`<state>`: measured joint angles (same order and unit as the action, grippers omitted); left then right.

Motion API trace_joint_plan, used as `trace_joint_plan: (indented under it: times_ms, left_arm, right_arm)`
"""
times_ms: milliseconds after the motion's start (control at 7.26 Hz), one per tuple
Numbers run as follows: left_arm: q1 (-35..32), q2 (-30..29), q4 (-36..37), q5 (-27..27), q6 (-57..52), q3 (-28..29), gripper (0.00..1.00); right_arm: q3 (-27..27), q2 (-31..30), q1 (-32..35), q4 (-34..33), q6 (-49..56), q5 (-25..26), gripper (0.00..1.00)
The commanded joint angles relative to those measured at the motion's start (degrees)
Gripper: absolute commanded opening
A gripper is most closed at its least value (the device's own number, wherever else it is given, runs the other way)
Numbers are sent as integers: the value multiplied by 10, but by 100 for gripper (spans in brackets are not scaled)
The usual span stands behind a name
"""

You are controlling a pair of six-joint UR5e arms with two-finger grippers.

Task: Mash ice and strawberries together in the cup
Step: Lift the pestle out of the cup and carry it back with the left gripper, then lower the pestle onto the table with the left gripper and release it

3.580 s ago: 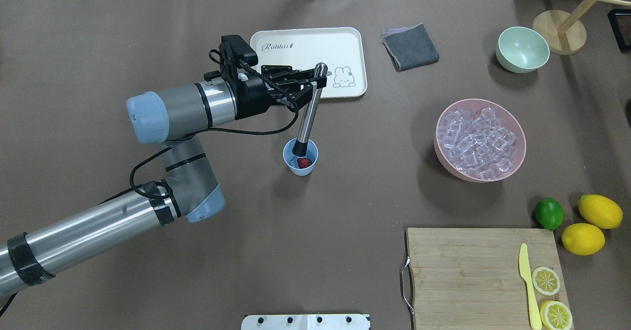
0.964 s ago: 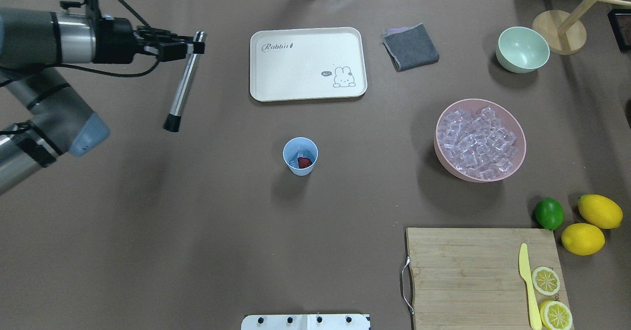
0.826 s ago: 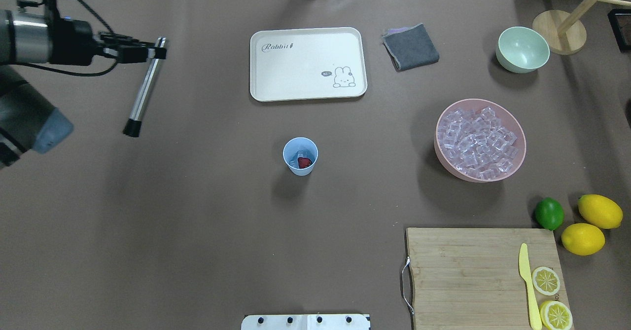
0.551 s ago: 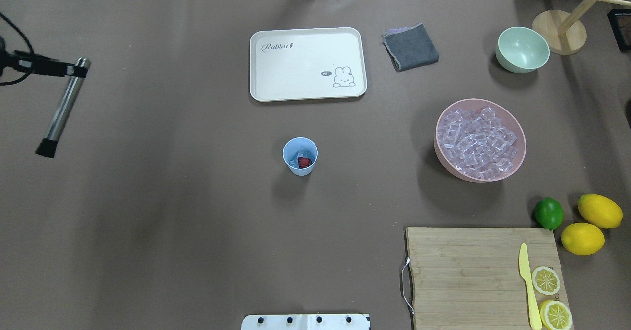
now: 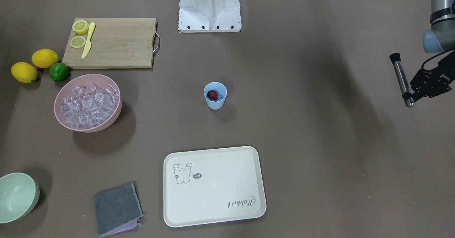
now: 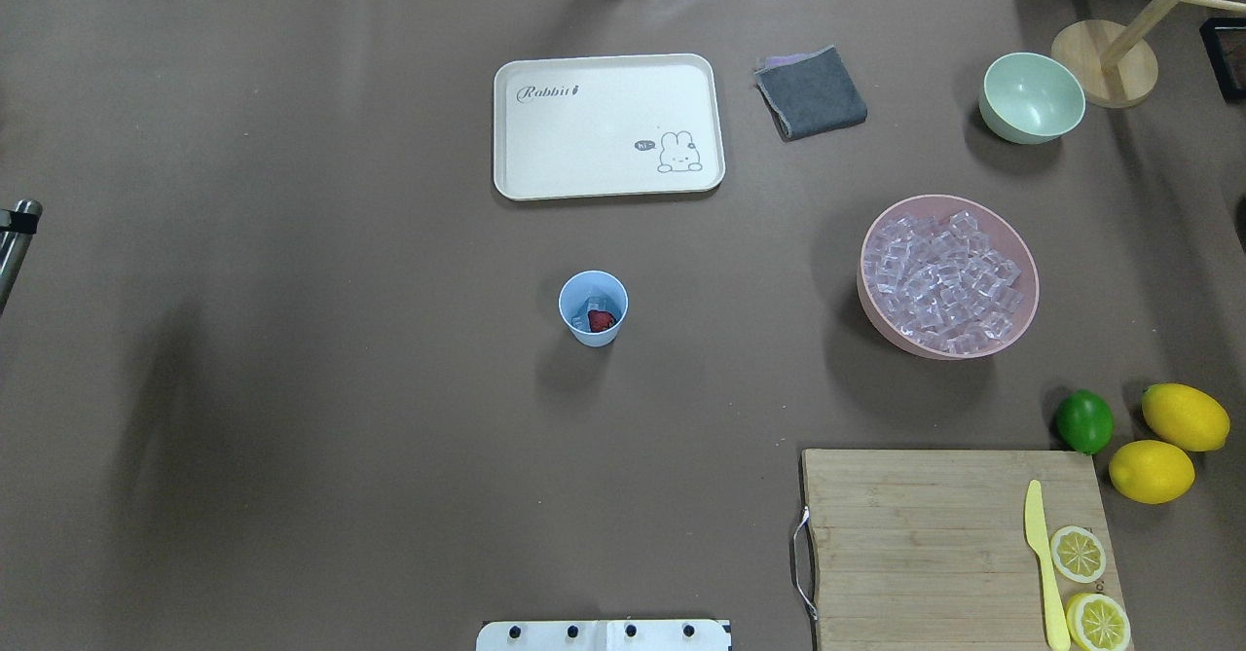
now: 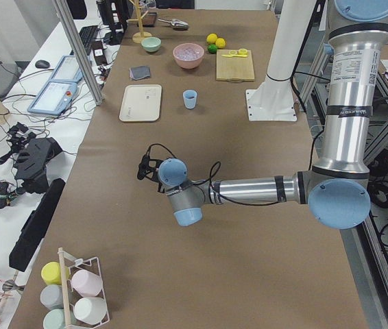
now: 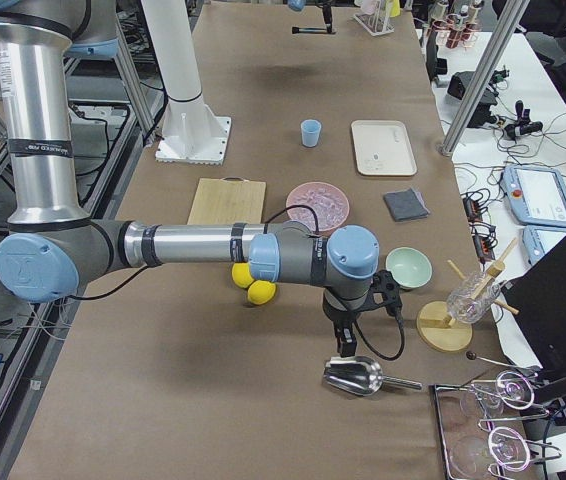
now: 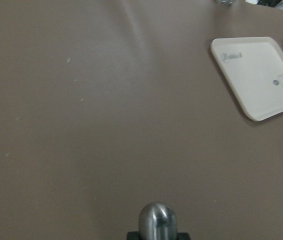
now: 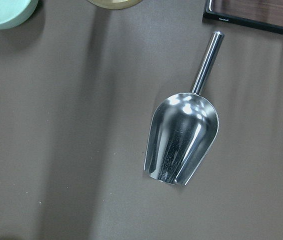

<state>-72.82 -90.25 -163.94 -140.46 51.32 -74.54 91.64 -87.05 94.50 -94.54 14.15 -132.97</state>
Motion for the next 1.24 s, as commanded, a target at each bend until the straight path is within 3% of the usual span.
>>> trace_joint_plan:
  times_ms: [0, 275, 826, 1102]
  left_arm:
    - [1, 27, 8, 64, -63, 47, 0]
    - [2, 44, 68, 68, -207, 74, 0]
    - [2, 38, 76, 68, -208, 75, 0]
    - [4, -9, 132, 67, -193, 70, 0]
  right_arm:
    - [4, 0, 0, 0, 0, 0, 99]
    - [5, 0, 0, 0, 0, 0, 99]
    - [17, -11, 2, 0, 0, -1, 99]
    - [16, -12, 2, 1, 0, 1, 99]
